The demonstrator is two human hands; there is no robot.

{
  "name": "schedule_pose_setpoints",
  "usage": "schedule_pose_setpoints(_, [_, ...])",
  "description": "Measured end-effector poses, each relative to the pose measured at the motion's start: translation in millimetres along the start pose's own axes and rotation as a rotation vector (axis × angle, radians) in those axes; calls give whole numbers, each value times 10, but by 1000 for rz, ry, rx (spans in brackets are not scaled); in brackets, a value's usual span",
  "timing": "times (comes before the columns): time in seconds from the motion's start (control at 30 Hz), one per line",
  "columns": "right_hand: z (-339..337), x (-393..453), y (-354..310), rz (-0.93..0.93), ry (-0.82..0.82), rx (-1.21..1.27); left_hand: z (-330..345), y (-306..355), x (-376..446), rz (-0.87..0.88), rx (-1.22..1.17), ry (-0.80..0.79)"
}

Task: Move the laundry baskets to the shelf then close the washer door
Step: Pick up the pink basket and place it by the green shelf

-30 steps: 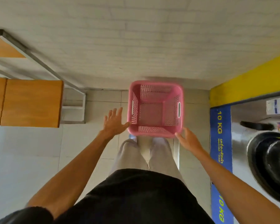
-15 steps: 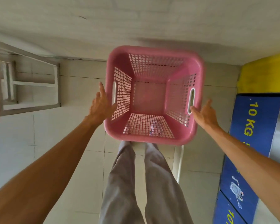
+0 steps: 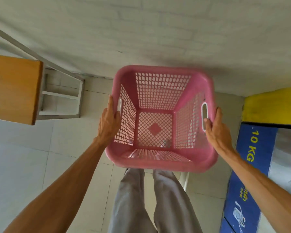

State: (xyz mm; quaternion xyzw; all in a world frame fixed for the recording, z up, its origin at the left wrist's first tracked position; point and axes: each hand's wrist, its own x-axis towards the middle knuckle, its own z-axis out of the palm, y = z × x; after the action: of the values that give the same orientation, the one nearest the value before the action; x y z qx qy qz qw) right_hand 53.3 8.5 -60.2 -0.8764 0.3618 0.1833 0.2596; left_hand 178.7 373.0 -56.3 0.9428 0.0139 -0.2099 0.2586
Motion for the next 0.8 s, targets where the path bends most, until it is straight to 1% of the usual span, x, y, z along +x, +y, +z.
schedule_pose_setpoints(0.07, [-391, -280, -360, -76, 10, 46, -559, 108, -375, -65, -28, 39])
schedule_pose_setpoints(0.17, [-943, -813, -1075, -208, -53, 82, -1473, 214, -1047, -160, -107, 106])
schedule_pose_setpoints(0.27, [-1198, -1354, -1786, -363, -133, 93, -2217, 57, -1764, -261, -193, 233])
schedule_pose_setpoints(0.33, [-1228, -1667, -2285, -478, -184, 78, -2636, -152, -2229, -337, -233, 350])
schedule_pose_setpoints(0.43, [-1104, -2210, -3112, -660, -249, -14, -3138, -576, -2923, -477, -273, 531])
schedule_pose_setpoints(0.5, [-932, -2611, -3638, -776, -264, -76, -3413, -925, -3347, -564, -294, 615])
schedule_pose_setpoints(0.6, [-580, -3253, -4326, -924, -347, -81, -3751, -1523, -3940, -694, -347, 687])
schedule_pose_setpoints(0.73, [-48, -4143, -5099, -1116, -408, -81, -4107, -2234, -4685, -791, -426, 807])
schedule_pose_setpoints(0.8, [224, -4571, -5387, -1167, -451, -65, -4244, -2554, -5012, -839, -425, 868])
